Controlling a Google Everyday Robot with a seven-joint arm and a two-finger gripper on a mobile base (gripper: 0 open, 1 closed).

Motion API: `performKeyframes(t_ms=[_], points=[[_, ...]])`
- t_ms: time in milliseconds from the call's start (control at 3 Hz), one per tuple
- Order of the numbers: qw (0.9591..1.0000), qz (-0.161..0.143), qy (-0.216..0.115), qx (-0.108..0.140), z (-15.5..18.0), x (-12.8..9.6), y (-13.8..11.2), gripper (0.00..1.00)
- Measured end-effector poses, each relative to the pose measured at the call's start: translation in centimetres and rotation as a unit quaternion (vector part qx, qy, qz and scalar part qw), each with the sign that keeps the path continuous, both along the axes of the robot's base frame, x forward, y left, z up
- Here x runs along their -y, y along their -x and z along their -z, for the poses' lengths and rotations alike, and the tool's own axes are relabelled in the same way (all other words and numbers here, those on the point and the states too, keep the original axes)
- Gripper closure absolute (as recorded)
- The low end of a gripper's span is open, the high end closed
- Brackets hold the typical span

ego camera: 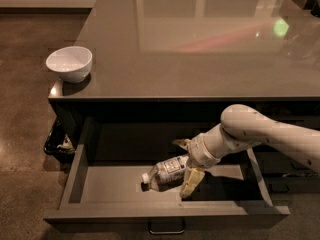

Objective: Pick blue plastic bottle from top drawer and place on counter

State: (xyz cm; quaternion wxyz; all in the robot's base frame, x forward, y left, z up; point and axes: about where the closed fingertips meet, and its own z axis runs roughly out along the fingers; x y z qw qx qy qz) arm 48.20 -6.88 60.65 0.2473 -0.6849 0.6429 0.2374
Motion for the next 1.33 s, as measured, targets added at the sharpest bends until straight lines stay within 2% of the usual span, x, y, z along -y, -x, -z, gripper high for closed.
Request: performKeyframes(t_ms=[333, 1000, 1333], points=[[1.0, 0.001, 0.0, -0.004, 0.1, -0.1, 0.1, 0.19], [1.0, 0.001, -0.001, -0.005, 0.1, -0.2, 0.1, 0.65], [0.9994, -0.009, -0.032, 0.0, -3.8, -0.1, -0.8, 0.88]])
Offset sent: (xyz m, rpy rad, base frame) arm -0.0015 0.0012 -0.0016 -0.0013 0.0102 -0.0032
